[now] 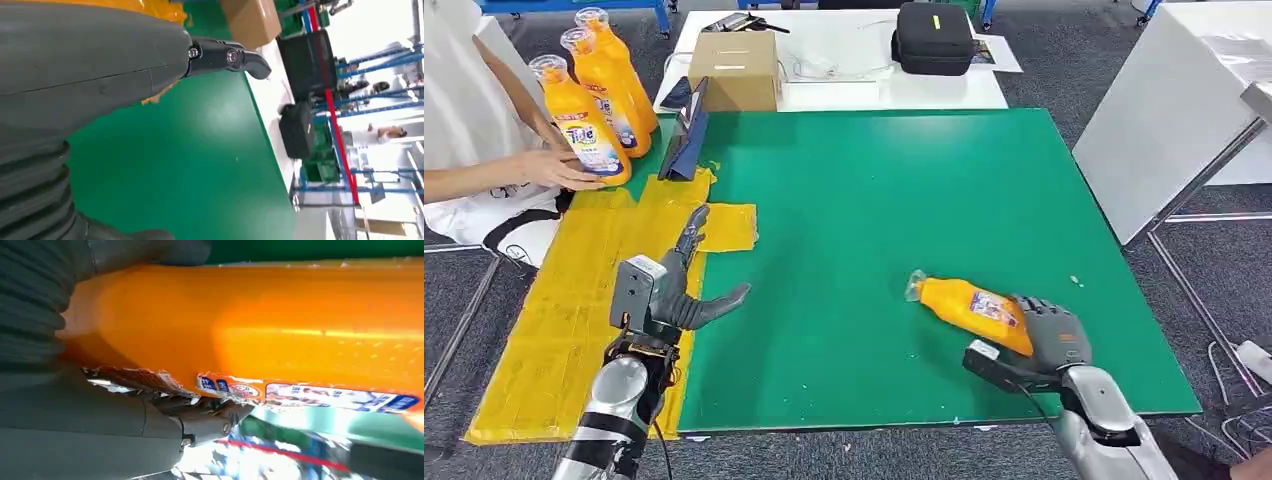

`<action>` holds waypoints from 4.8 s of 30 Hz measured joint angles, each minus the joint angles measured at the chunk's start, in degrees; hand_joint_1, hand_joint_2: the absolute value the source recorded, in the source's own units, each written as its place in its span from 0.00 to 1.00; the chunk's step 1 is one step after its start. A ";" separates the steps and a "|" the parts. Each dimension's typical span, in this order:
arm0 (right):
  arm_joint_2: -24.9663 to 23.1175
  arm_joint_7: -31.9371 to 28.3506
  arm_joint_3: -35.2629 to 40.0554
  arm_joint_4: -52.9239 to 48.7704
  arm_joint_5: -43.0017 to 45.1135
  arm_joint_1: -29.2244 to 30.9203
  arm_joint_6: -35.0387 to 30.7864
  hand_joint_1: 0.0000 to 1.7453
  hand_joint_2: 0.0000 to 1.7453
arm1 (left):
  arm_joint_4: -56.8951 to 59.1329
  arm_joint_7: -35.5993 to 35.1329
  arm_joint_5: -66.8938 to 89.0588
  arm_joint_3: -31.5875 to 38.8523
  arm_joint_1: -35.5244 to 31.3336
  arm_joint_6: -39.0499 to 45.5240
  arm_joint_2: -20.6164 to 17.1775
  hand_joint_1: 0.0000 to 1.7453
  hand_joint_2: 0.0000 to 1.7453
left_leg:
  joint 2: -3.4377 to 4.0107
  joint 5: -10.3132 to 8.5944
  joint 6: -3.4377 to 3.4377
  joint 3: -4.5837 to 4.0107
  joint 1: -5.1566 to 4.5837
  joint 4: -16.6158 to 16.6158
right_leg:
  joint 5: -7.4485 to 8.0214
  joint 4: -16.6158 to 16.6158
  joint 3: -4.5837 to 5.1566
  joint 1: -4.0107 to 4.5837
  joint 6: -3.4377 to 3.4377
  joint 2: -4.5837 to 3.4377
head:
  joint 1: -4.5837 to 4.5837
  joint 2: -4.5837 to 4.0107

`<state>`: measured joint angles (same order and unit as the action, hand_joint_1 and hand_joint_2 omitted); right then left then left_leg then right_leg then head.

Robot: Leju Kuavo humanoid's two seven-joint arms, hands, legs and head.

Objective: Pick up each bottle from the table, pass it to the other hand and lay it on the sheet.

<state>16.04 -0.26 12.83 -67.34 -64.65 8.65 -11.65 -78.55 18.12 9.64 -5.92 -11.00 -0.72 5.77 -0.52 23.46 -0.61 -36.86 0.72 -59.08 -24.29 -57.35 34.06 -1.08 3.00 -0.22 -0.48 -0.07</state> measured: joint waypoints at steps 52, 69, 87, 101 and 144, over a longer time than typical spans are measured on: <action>-30.31 -29.48 11.32 -3.67 36.13 3.26 -15.76 1.00 1.00 | -1.29 -2.58 -26.93 -23.80 -6.90 -8.61 0.74 0.00 1.00 | -0.06 -0.01 0.01 -0.32 0.07 0.00 | -0.04 -0.01 0.26 0.03 -0.03 0.01 | 0.02 0.00; -32.21 -30.16 12.80 1.70 37.29 5.15 -15.80 1.00 1.00 | -2.16 -1.59 -27.34 -25.62 -6.95 -8.24 0.44 0.00 1.00 | -0.05 -0.01 0.01 -0.32 0.07 0.00 | -0.04 -0.02 0.26 0.04 -0.03 0.01 | 0.04 0.00; -33.28 -27.30 17.31 9.64 30.73 8.31 -19.47 1.00 1.00 | -2.29 -1.29 -25.33 -24.28 -6.62 -1.62 0.39 0.00 1.00 | -0.03 -0.02 0.01 -0.33 0.07 0.00 | -0.04 -0.02 0.33 0.03 -0.03 0.01 | 0.04 0.00; -33.35 -25.92 18.25 12.31 28.89 9.59 -21.27 1.00 1.00 | -3.63 1.53 -23.06 -24.11 -5.10 4.06 0.59 1.00 1.00 | 0.01 -0.02 0.02 -0.33 0.07 0.00 | -0.04 -0.02 0.36 0.04 -0.03 0.00 | 0.02 0.00; -27.91 -25.38 16.52 -13.82 31.08 -1.56 -21.62 0.00 1.00 | -10.80 6.08 -19.15 -12.89 -3.90 15.10 0.66 1.00 1.00 | 0.02 -0.03 0.02 -0.41 0.08 0.00 | -0.02 -0.02 0.45 0.06 -0.05 0.00 | 0.04 0.00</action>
<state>-11.87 -25.64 29.35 -81.16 -33.57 7.10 -33.27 -89.35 24.20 -9.51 -18.81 -14.90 14.38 6.43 -0.50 23.43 -0.58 -37.27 0.80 -59.08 -24.32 -57.36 34.51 -1.02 2.96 -0.22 -0.44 -0.07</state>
